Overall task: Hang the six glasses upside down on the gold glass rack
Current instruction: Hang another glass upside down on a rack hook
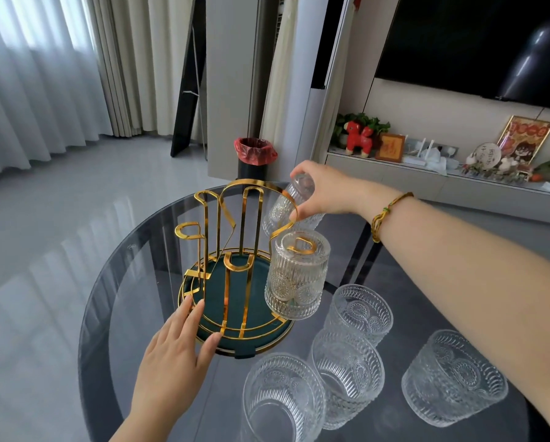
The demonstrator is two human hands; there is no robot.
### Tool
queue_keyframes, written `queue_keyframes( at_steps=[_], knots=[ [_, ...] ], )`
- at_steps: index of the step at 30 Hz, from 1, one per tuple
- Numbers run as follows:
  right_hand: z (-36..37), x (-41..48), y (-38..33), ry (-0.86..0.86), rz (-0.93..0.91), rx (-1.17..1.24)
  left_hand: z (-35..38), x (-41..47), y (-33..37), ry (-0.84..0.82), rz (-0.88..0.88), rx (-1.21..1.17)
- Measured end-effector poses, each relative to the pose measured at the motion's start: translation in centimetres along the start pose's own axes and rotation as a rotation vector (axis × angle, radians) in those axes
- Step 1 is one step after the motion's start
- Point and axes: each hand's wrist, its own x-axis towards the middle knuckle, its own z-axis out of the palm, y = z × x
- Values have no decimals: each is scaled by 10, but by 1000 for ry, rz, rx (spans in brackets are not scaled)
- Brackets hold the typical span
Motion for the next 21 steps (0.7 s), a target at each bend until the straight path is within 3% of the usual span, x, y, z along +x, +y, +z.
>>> queue_keyframes(
  at_steps=[21],
  knots=[
    [25,13,6,-87,-119,-88,1,5,0,-14,-2,21]
  ],
)
